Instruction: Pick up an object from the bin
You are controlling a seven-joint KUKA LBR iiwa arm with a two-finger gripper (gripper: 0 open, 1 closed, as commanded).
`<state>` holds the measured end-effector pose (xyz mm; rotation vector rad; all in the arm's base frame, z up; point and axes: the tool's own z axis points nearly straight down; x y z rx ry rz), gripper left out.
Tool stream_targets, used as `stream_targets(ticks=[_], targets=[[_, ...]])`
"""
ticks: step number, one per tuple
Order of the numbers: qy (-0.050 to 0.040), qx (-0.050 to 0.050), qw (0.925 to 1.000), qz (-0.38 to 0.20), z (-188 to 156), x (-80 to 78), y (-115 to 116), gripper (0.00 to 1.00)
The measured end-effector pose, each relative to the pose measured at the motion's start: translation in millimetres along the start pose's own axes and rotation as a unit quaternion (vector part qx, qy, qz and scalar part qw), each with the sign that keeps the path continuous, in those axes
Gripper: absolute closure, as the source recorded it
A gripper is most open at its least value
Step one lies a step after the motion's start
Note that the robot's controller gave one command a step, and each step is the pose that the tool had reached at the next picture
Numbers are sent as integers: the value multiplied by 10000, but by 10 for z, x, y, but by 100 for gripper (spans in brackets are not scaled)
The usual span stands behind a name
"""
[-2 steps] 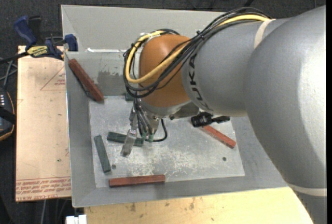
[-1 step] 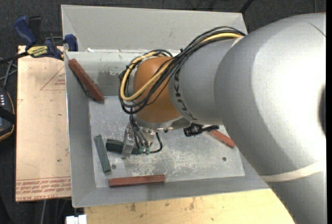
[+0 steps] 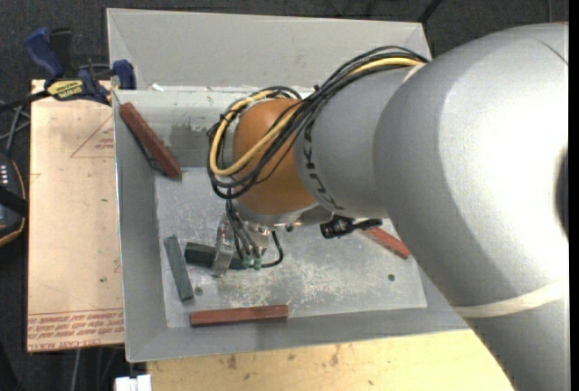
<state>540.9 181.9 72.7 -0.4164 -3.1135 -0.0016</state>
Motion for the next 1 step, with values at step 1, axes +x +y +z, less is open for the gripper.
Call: stream_targets(ticks=[1], targets=[[-10, -2, 10000, 4, -1365, 145, 48, 100]])
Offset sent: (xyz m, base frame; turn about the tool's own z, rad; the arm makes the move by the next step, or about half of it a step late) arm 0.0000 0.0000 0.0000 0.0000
